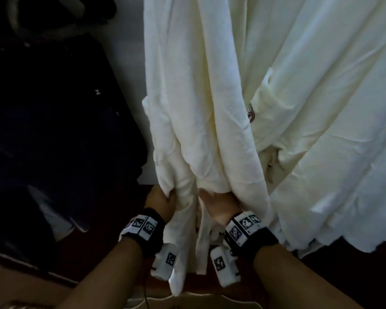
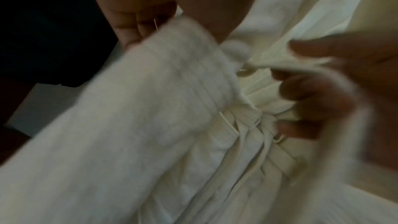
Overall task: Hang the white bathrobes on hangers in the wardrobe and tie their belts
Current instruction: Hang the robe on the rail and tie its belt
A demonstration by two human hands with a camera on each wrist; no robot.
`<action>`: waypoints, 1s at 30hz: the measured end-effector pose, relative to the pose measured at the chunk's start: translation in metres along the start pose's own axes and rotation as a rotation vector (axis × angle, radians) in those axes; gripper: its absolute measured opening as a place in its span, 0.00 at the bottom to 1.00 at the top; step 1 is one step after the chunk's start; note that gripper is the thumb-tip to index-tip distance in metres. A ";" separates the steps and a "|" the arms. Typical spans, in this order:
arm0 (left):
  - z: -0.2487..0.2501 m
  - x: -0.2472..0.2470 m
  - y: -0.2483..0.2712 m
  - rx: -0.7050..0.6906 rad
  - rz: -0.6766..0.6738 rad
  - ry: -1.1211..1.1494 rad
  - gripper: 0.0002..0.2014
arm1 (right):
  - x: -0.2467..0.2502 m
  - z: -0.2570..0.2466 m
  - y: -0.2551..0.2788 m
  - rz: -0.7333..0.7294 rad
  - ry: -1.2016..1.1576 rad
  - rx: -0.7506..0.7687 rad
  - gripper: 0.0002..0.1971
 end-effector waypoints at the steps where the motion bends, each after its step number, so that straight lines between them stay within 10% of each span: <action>1: 0.002 -0.002 0.000 -0.020 0.003 -0.014 0.18 | 0.006 -0.003 0.007 0.052 0.004 0.044 0.27; 5: 0.012 -0.016 0.005 -0.007 -0.020 -0.043 0.27 | 0.021 -0.011 0.030 -0.016 0.195 0.231 0.37; 9: 0.031 -0.045 0.007 0.034 -0.160 -0.105 0.25 | 0.034 -0.018 0.043 -0.074 -0.018 0.352 0.13; 13: 0.044 -0.063 0.008 -0.118 -0.365 0.067 0.22 | 0.038 -0.012 0.035 -0.078 -0.208 0.232 0.11; 23: 0.072 -0.024 -0.119 -0.034 -0.175 0.221 0.19 | 0.024 0.012 -0.015 0.055 -0.127 -0.010 0.09; 30: 0.079 0.004 -0.220 -0.016 -0.070 0.189 0.33 | 0.029 0.020 -0.046 0.348 -0.097 -0.304 0.29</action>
Point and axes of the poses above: each hand's wrist, its own y-axis away from the middle knuckle, its own x-axis out of the back of the hand, z = x × y, the point moved 4 cm from there along -y, towards the middle knuckle, and after that the axes turned 14 degrees about x, right-handed, at the moved point
